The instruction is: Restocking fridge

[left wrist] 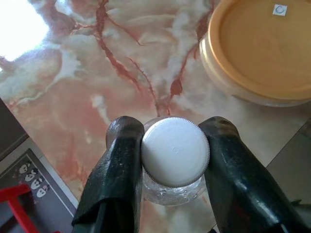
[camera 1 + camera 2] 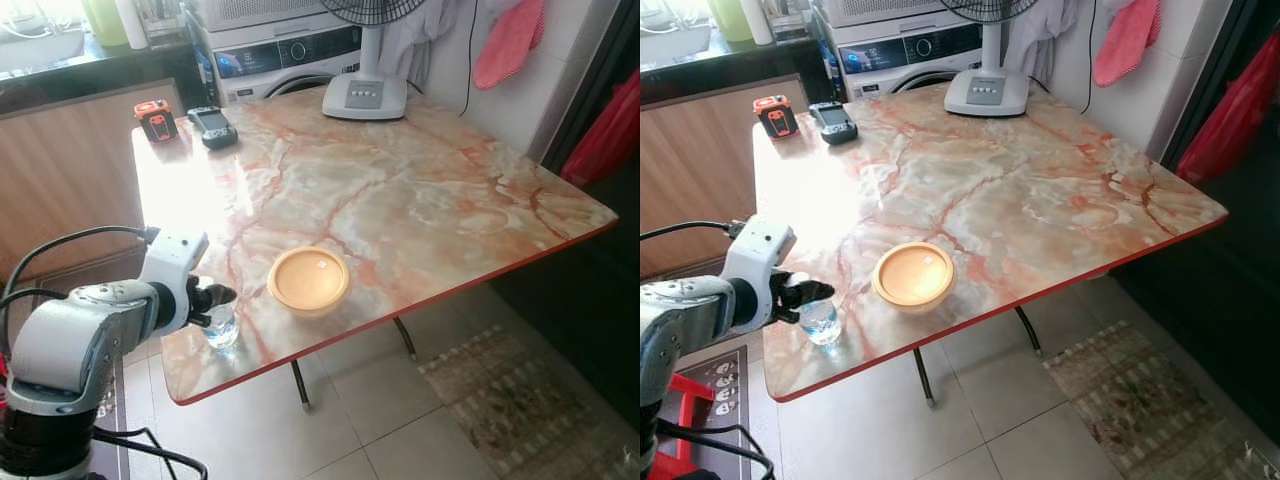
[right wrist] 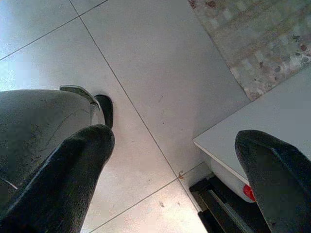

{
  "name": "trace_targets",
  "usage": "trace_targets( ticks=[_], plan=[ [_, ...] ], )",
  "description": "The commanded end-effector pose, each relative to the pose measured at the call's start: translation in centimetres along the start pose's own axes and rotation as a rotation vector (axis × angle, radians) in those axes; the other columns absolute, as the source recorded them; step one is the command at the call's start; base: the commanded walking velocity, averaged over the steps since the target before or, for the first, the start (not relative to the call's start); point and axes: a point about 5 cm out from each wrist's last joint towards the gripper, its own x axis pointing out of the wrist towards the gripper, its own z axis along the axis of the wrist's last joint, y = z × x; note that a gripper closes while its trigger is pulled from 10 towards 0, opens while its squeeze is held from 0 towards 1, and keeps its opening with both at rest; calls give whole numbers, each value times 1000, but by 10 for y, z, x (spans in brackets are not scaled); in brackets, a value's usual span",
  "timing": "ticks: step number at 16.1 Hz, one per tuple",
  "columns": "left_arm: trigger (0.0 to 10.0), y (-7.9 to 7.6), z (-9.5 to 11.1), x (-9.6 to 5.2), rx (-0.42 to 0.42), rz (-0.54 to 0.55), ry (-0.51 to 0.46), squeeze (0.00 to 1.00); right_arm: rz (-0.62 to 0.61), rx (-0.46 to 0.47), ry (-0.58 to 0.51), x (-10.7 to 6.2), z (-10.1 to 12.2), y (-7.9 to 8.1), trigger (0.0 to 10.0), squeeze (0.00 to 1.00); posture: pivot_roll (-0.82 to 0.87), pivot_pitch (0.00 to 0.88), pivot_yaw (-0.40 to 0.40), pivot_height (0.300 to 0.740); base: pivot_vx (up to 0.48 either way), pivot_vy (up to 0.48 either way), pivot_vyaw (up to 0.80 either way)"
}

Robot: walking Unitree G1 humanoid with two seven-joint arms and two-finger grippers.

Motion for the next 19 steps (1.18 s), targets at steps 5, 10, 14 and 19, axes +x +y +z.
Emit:
trace_targets(
  ticks=[5, 10, 14, 19],
  plan=[
    [0, 0, -1, -3, 0, 7, 3, 0, 73, -16, 37, -2, -9, 16, 10000, 0, 59, 0, 31, 740, 0, 0, 0],
    [0, 24, 5, -9, -10, 142, -33, 0, 77, -11, 36, -2, -9, 17, 10000, 0, 67, 0, 29, 740, 0, 0, 0],
    [0, 61, 8, -21, -47, 344, -83, 0, 78, -5, 35, -2, -9, 18, 10000, 0, 65, 0, 30, 740, 0, 0, 0],
    [10000, 116, -42, -20, -122, 620, -100, 0, 79, 2, 37, -2, -9, 19, 10000, 0, 69, 0, 35, 740, 0, 0, 0]
  ],
)
